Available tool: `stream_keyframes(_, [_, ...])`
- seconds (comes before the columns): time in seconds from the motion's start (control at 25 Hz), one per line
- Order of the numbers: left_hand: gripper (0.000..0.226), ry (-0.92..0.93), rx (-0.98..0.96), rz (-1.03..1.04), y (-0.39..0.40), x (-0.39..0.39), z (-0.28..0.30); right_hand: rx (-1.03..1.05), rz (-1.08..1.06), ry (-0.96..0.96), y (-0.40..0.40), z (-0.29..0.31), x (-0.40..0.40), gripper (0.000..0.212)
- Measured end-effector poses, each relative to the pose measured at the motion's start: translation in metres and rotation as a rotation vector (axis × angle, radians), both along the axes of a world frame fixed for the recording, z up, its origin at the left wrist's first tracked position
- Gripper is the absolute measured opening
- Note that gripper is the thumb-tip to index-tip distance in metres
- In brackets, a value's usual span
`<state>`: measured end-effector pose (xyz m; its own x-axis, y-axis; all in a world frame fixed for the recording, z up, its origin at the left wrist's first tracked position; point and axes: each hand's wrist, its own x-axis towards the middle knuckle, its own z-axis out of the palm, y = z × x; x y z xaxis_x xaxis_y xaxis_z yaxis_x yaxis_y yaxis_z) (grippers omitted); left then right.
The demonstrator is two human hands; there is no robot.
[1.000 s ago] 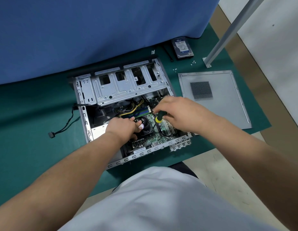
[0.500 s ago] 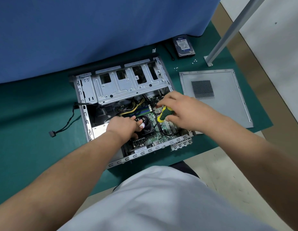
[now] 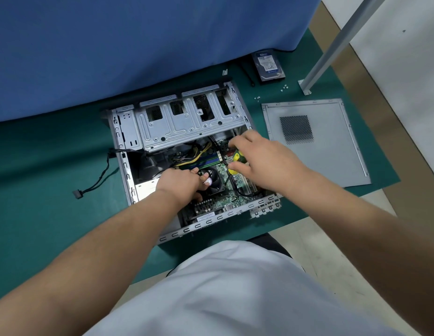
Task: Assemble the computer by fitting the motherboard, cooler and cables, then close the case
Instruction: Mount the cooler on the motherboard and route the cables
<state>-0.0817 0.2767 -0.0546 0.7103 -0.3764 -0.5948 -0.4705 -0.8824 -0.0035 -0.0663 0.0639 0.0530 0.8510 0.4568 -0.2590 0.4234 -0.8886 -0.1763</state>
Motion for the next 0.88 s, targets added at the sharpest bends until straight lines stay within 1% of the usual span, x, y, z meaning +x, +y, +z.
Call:
stream_keyframes(0.08, [0.057, -0.005, -0.005, -0.006, 0.001, 0.0, -0.001, 0.061, 0.067, 0.123, -0.009, 0.014, 0.009, 0.033])
stream_keyframes(0.16, [0.056, -0.004, -0.01, -0.009, 0.002, 0.001, -0.001, 0.07, 0.077, 0.125, -0.012, 0.014, 0.009, 0.032])
stream_keyframes(0.24, [0.056, 0.0, -0.011, -0.01, 0.002, 0.001, -0.003, 0.045, -0.019, -0.008, -0.008, 0.004, 0.003, 0.026])
stream_keyframes(0.28, [0.056, 0.003, -0.007, -0.009, 0.003, 0.001, -0.004, -0.021, -0.087, -0.098, -0.004, -0.002, 0.0, 0.03])
stream_keyframes(0.32, [0.056, 0.006, -0.004, -0.005, 0.003, 0.002, -0.005, -0.108, -0.145, -0.17, -0.001, -0.007, -0.004, 0.04])
stream_keyframes(0.36, [0.056, 0.006, -0.003, -0.004, 0.002, 0.002, -0.006, -0.175, -0.181, -0.206, -0.001, -0.009, -0.006, 0.047])
stream_keyframes(0.4, [0.056, 0.004, 0.0, -0.006, 0.002, 0.002, -0.006, -0.185, -0.179, -0.218, -0.002, -0.01, -0.007, 0.05])
stream_keyframes(0.44, [0.056, 0.001, 0.006, -0.007, 0.002, 0.003, -0.007, -0.167, -0.137, -0.196, -0.006, -0.011, -0.004, 0.052])
stream_keyframes(0.48, [0.057, 0.003, 0.008, -0.004, 0.003, 0.003, -0.007, -0.11, -0.071, -0.126, -0.011, -0.011, -0.001, 0.05])
stream_keyframes(0.56, [0.057, 0.005, 0.008, 0.002, 0.002, 0.003, -0.008, 0.016, 0.066, 0.091, -0.02, -0.004, 0.003, 0.038])
stream_keyframes(0.6, [0.058, 0.003, 0.013, 0.001, 0.001, 0.002, -0.008, 0.058, 0.114, 0.169, -0.023, 0.001, 0.005, 0.038])
stream_keyframes(0.68, [0.058, -0.001, 0.018, -0.007, 0.002, 0.001, -0.006, 0.112, 0.153, 0.202, -0.025, 0.004, 0.006, 0.042])
stream_keyframes(0.76, [0.058, 0.007, 0.005, -0.002, 0.002, 0.002, -0.005, 0.086, 0.109, 0.11, -0.019, 0.0, 0.002, 0.032])
stream_keyframes(0.8, [0.058, 0.011, -0.003, 0.004, 0.002, 0.002, -0.004, 0.034, 0.044, 0.018, -0.015, -0.005, 0.001, 0.033])
stream_keyframes(0.88, [0.057, 0.004, -0.006, 0.001, 0.002, 0.001, -0.004, -0.128, -0.126, -0.162, -0.005, -0.014, -0.005, 0.05])
